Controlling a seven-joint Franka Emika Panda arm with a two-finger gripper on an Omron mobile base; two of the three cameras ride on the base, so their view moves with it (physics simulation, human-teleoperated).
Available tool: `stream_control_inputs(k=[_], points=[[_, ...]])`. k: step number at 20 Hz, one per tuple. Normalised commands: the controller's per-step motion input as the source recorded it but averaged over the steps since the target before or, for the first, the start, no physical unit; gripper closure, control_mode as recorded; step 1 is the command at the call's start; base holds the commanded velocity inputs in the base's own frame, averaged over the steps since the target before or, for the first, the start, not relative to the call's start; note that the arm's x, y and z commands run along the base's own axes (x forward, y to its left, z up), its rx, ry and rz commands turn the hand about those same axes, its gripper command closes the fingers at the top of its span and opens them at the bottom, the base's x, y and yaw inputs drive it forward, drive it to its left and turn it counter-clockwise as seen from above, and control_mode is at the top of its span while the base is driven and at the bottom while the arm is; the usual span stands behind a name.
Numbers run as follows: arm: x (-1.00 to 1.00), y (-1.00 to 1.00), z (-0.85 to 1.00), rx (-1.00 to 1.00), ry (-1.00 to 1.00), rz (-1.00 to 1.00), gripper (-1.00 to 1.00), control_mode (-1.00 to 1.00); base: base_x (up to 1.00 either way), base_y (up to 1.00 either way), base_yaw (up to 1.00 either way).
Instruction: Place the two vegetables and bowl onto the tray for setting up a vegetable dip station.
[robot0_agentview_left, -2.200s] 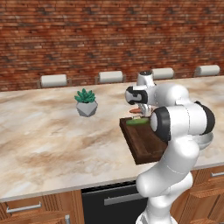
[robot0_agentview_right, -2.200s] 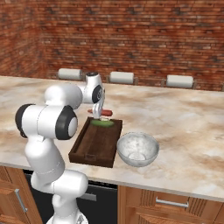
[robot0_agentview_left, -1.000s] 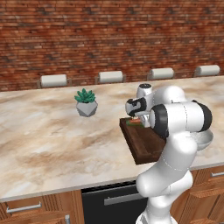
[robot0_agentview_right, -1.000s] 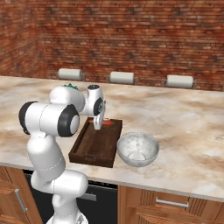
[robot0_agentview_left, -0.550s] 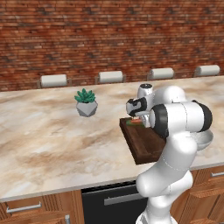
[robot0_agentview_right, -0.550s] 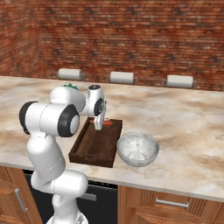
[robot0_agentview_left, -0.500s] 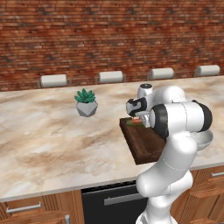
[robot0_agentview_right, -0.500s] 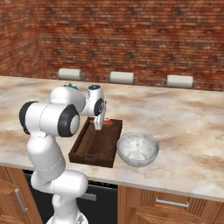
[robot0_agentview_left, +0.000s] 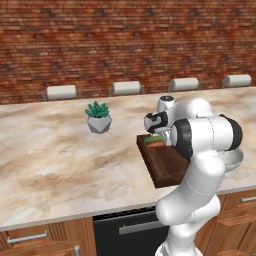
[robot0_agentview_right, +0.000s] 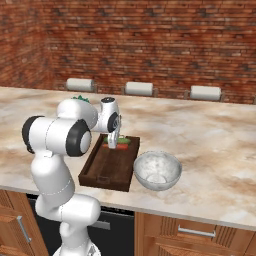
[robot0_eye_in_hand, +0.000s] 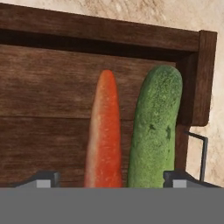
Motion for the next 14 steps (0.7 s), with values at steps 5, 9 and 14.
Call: stream_control_inputs(k=[5, 9, 14], points=[[0.0, -0.1, 0.01, 0.0, -0.01, 0.0, -1.0, -1.0, 0.0, 0.0, 0.0], [0.0, -0.24, 0.33, 0.0, 0.0, -0.03, -1.0, -1.0, 0.0, 0.0, 0.0], [-0.13, -0.11, 0.5, 0.0, 0.0, -0.03, -1.0, -1.0, 0.0, 0.0, 0.0]])
